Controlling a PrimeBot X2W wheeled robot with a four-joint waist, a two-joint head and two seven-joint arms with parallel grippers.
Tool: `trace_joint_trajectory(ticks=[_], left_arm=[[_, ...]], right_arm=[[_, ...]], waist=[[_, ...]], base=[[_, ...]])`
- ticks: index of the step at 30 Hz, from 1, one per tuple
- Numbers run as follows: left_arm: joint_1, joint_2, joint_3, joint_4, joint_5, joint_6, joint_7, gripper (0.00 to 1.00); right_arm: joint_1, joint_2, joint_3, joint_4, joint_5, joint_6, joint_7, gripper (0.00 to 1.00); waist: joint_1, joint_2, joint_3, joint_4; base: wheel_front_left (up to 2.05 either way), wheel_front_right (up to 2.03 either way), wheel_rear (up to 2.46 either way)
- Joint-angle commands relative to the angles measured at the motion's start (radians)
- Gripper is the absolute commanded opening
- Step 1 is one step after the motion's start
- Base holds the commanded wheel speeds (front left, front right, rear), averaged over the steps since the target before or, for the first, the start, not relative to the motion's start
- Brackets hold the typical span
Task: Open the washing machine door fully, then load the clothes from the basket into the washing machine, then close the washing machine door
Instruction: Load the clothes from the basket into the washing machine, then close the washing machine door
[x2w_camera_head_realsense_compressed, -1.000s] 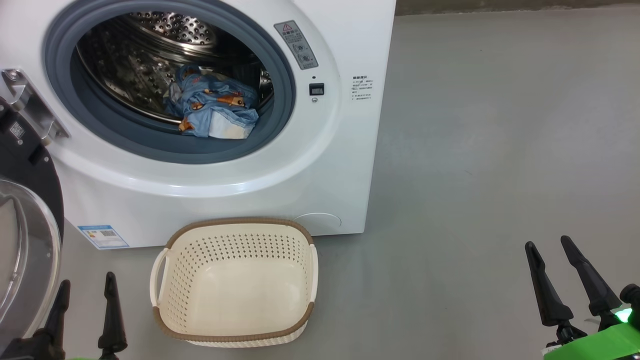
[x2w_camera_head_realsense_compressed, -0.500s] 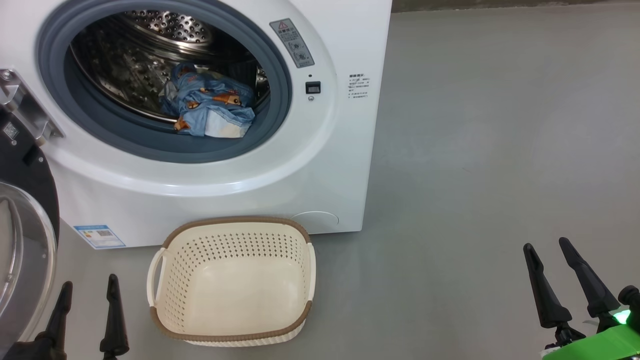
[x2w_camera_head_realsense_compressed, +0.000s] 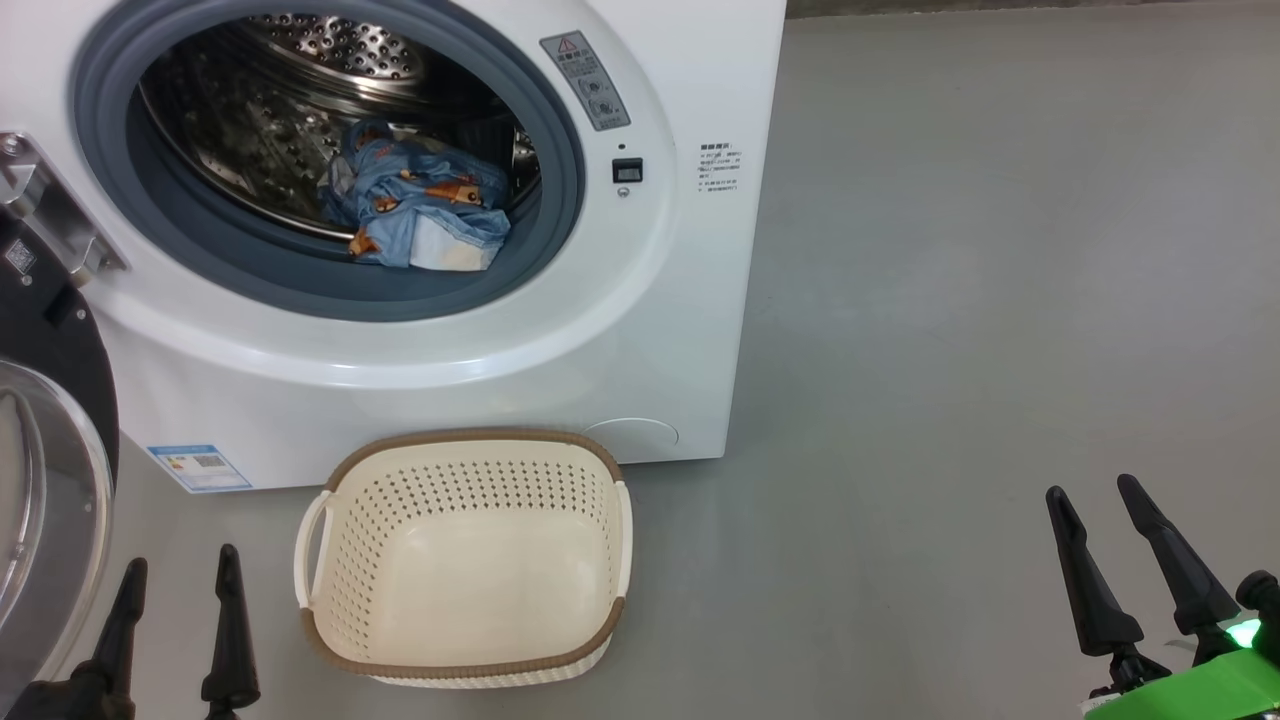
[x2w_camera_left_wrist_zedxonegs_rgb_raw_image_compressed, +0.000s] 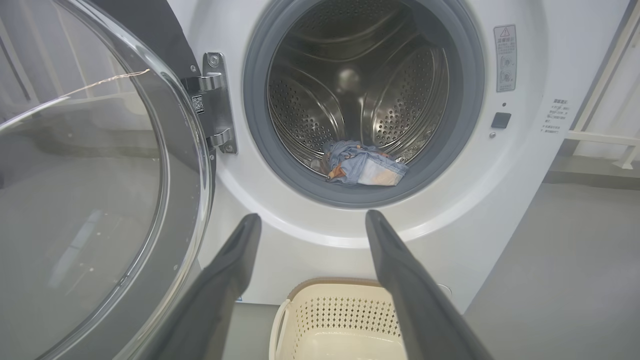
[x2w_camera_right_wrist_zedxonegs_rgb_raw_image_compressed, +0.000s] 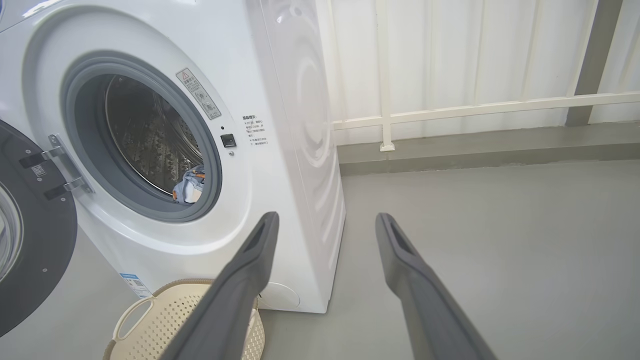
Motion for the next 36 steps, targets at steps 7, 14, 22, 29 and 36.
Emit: trace_joint_trajectory(ticks=[7,14,22,29,36], left_arm=[[-0.005,0.029,0.027,-0.04,-0.002,0.014,-0.006,1.0],[-0.002,0.032,0.025,-0.054,-0.008,0.013,-0.006,1.0],[0.008,0.03,0.022,-0.069,-0.012,0.015,-0.006,1.0],[0.008,0.013,0.028,-0.072,-0.032,0.024,-0.006,1.0],[0.018,-0.008,0.049,-0.095,-0.028,0.049,-0.006,1.0]], right_arm=[[-0.019,-0.027,0.018,-0.027,0.009,0.007,-0.008,1.0],[-0.022,-0.028,0.015,-0.028,0.007,0.007,-0.008,1.0],[-0.024,-0.027,0.01,-0.026,0.007,0.007,-0.008,1.0],[-0.025,-0.028,0.007,-0.03,0.005,0.007,-0.008,1.0],[-0.04,-0.034,0.031,-0.031,0.002,0.007,-0.008,1.0]], waist=[[0.0,0.0,0.005,0.0],[0.0,0.0,0.011,0.0],[0.0,0.0,0.013,0.002],[0.0,0.0,0.017,0.03],[0.0,0.0,0.025,0.098]], base=[[-0.78,0.78,0.0],[-0.55,0.55,0.0],[-0.01,0.01,0.0],[0.0,0.0,0.0],[0.0,0.0,0.0]])
